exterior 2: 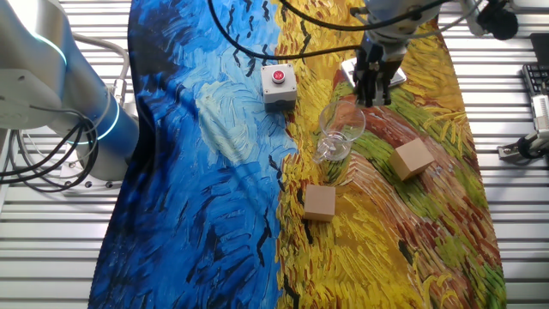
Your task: Pick up the cup
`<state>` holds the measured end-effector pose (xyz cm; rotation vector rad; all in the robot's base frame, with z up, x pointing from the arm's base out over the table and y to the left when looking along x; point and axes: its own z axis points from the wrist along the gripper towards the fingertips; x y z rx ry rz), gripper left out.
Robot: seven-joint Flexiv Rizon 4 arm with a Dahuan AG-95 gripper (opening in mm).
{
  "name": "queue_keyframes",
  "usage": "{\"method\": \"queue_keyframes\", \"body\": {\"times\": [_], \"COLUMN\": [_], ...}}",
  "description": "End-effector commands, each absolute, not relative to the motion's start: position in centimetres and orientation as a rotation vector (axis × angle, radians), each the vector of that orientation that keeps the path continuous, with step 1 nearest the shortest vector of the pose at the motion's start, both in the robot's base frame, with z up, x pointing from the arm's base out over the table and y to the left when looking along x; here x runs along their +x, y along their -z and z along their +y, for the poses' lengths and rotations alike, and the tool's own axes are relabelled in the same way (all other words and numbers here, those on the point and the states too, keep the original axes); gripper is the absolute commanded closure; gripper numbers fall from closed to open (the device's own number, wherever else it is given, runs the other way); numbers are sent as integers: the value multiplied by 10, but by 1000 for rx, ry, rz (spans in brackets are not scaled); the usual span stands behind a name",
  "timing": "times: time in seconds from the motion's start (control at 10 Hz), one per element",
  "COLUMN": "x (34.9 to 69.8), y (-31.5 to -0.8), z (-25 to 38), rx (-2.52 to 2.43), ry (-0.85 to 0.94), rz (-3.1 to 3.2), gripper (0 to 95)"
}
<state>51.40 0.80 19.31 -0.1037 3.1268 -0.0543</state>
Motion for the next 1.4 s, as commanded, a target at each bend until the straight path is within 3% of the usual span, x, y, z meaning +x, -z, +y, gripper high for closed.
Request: {"method": "queue_keyframes", "body": {"times": [0.1,1.4], "x": [514,492], "y": [-193,-194], "z": [8,-5], "rx": [-72,-5], "ry": [38,-28], "rz": [3122,3124], "gripper": [950,950]}}
